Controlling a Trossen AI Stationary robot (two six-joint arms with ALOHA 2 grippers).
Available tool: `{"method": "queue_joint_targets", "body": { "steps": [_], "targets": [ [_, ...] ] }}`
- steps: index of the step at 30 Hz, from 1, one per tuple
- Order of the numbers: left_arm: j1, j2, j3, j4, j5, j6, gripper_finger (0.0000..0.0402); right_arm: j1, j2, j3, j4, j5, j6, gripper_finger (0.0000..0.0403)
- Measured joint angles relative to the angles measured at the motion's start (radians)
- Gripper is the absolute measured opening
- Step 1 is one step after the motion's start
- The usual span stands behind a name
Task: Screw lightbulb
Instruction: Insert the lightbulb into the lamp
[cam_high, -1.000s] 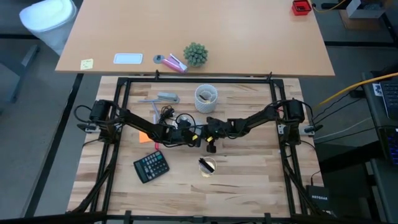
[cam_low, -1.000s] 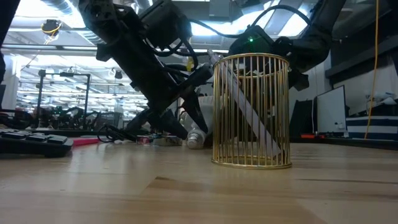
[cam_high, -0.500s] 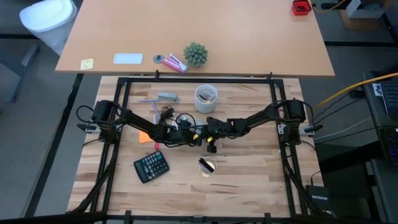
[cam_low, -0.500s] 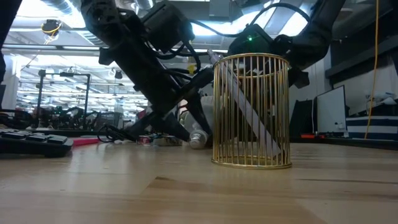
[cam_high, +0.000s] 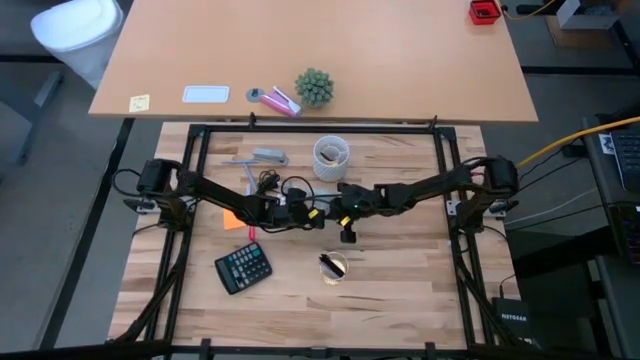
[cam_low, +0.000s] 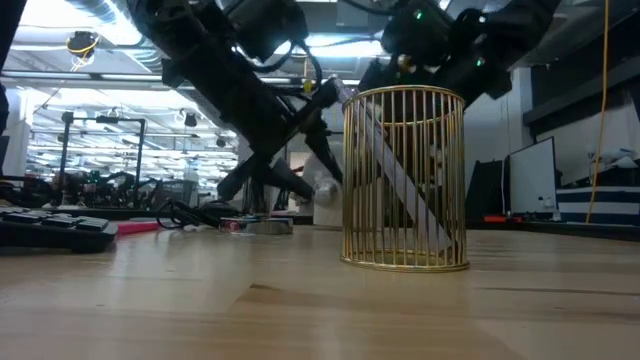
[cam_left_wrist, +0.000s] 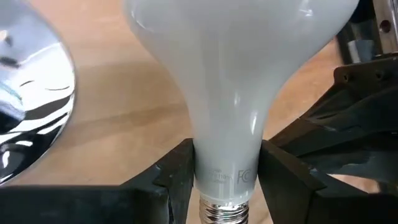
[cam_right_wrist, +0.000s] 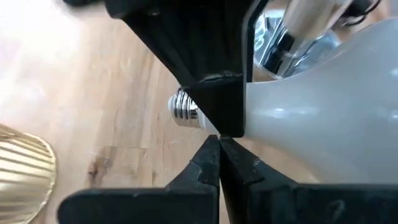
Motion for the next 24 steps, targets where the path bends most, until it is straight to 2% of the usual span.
{"method": "queue_joint_targets", "body": {
  "steps": [9,18,24],
  "targets": [
    [0.007,-0.087,0.000,-0.025,-0.009,0.080,0.0153,0.000,-0.122,0.000,-0.082,0.005,-0.002,0.0005],
    [0.009,-0.187,0.000,-0.123,-0.018,0.175,0.0153,-0.001,-0.231,-0.001,-0.182,0.007,-0.023,0.0005],
    [0.011,-0.270,0.000,-0.191,-0.134,0.292,0.0153,-0.002,-0.280,-0.002,-0.218,0.017,-0.034,0.0005]
  ]
}}
